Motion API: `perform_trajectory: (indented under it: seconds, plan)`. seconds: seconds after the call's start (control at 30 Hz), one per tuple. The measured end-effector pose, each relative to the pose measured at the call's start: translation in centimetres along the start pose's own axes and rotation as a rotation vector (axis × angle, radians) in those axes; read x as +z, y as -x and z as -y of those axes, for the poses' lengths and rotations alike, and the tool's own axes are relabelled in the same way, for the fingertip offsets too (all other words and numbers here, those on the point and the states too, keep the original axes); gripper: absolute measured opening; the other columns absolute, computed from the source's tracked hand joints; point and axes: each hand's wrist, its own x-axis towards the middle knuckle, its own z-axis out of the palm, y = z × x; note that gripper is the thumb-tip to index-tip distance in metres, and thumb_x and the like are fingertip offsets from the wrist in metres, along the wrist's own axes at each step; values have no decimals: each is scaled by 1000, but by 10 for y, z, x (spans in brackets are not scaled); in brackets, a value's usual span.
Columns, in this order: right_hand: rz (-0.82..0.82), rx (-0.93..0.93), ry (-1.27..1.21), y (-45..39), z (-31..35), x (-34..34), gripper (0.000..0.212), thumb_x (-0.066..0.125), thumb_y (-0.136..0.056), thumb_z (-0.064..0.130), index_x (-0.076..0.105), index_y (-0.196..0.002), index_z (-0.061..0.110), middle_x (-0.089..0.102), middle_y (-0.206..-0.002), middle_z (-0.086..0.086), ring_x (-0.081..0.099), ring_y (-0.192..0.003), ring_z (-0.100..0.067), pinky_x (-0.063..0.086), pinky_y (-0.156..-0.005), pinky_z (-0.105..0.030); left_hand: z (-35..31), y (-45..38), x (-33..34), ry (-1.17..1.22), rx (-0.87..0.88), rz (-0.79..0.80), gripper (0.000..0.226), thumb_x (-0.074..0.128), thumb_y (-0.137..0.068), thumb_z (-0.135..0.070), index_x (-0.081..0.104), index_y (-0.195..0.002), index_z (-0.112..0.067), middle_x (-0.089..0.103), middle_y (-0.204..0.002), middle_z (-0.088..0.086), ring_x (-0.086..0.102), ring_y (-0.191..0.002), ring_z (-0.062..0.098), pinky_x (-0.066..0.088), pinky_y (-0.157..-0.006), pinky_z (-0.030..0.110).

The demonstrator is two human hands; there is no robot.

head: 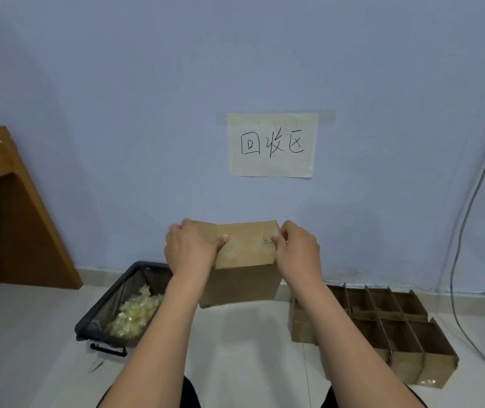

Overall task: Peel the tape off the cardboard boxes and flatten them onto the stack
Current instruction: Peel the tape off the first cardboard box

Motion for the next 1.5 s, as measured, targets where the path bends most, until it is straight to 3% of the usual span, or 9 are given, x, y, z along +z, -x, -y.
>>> perform_trajectory:
  seconds: [0.07,0.2,0.37,0.53,0.73,0.9,1.0,1.13,1.5]
  plan:
    - [-11,-38,38,2,3,-1,18,49,-102,20,48,-85,15,59,-82,-5,52,-72,-22,33,-59,-32,-9,10,-2,-106,214,-67,104,79,-73,-64,34,-151,-12,37,-145,15,32,-139,34,31,-116,43]
    - [-5,-77,31,8,12,1,19,50,-101,16,46,-83,13,56,-79,-5,51,-70,-22,32,-56,-30,-20,32,18,-166,637,355,112,71,-77,-64,6,-162,-31,20,-163,4,9,-154,19,-3,-126,50]
    - [38,-41,-135,7,11,-3,23,52,-100,23,51,-81,11,59,-77,-4,53,-70,-19,38,-57,-28,-25,32,29,-273,605,399,115,78,-73,-42,2,-161,-37,23,-156,6,32,-140,28,28,-114,45]
    - [87,197,-566,-5,-2,-12,23,61,-96,18,60,-83,-1,69,-85,-14,72,-70,-24,62,-72,-44,-15,24,25,-305,635,388,109,84,-65,-31,17,-151,-46,23,-152,0,32,-138,27,28,-114,46]
    - [98,303,-762,-4,-4,-19,22,61,-97,13,61,-83,-4,69,-84,-15,74,-74,-23,63,-75,-39,-9,20,19,-179,597,445,102,84,-64,-26,23,-142,-49,27,-147,-9,39,-132,25,35,-109,46]
    - [144,354,-952,-4,2,-19,16,53,-100,8,57,-85,1,69,-104,-13,76,-82,-19,61,-77,-30,-11,20,14,-113,602,444,102,85,-63,-31,22,-140,-53,27,-144,-10,43,-127,25,44,-103,49]
    - [84,320,-848,-5,-1,-18,2,59,-97,14,58,-97,12,74,-93,-7,73,-83,-19,60,-82,-36,-9,22,12,-65,635,508,101,86,-67,-33,19,-137,-61,27,-141,-7,42,-127,25,42,-105,50]
    - [50,292,-735,-7,-8,-22,3,61,-93,12,62,-96,12,74,-75,-4,66,-68,-17,58,-72,-34,-12,28,8,-3,694,594,93,86,-71,-32,25,-131,-69,25,-144,-3,38,-133,25,41,-109,50]
    - [51,346,-903,-11,-16,-28,21,51,-96,-1,67,-105,7,70,-86,-15,65,-66,-18,58,-66,-27,-10,21,12,98,667,622,76,88,-71,-38,38,-123,-63,31,-136,-5,47,-121,15,46,-105,41]
